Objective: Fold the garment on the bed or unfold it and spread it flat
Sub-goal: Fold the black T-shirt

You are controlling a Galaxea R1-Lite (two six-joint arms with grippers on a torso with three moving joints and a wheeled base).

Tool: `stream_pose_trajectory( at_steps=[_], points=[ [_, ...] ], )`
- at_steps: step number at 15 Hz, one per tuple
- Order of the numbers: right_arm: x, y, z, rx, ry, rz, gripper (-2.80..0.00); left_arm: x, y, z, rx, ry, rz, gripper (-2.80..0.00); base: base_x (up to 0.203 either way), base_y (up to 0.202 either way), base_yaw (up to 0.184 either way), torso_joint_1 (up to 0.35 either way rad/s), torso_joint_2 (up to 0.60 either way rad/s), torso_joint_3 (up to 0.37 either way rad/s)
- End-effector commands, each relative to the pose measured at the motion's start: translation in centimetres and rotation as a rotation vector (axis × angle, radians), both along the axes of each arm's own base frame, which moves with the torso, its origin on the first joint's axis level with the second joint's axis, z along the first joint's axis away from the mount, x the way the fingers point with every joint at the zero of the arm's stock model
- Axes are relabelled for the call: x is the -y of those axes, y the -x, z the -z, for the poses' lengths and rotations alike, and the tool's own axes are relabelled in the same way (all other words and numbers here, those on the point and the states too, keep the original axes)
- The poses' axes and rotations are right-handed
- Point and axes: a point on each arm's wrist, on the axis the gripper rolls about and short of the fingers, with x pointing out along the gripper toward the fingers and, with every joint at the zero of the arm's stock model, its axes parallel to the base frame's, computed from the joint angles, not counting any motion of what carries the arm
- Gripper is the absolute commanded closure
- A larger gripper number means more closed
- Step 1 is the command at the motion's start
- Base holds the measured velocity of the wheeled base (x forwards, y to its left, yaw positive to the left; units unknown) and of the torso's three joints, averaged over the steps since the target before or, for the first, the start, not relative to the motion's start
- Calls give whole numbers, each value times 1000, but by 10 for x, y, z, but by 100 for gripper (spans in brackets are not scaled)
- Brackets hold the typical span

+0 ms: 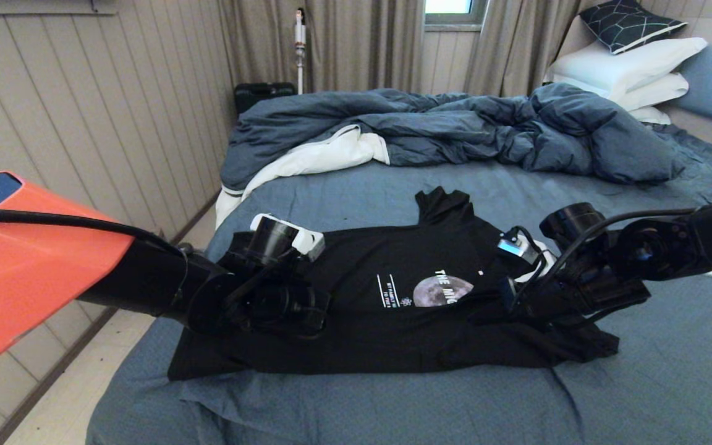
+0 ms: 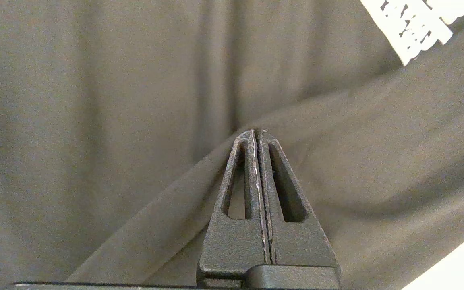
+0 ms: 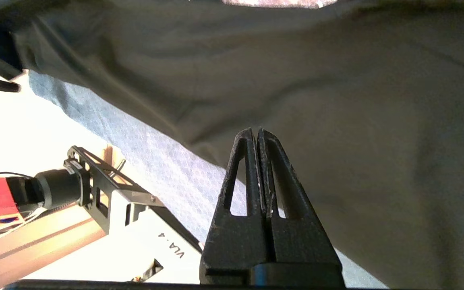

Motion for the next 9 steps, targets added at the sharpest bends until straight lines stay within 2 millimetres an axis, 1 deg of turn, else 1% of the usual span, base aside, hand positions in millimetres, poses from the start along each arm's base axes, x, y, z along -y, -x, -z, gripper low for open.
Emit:
stream_pose_trajectory(
  at_steps=[1, 3, 5, 6, 7, 9],
  points=[
    [0, 1, 1, -7, -3, -1, 0, -4, -4, -7, 22, 11, -13, 0, 0, 0, 0, 0, 0, 0],
    [0, 1, 2, -9, -5, -3, 0, -13, -14, -7, 33, 8, -39, 0, 0, 0, 0, 0, 0, 0],
    [0, 1, 2, -9, -5, -3, 0, -15, -17, -6, 33, 9, -47, 0, 0, 0, 0, 0, 0, 0],
    [1, 3, 2, -12, -4, -2, 0, -21, -21, -7, 37, 11, -67, 0, 0, 0, 0, 0, 0, 0],
    [1, 5, -1, -4, -5, -2, 0, -23, -20, -13, 45, 20, -71, 0, 0, 0, 0, 0, 0, 0],
    [1, 6, -1, -4, -5, -2, 0, -30, -7, -39, 83, 51, -65, 0, 0, 0, 0, 0, 0, 0]
  ],
)
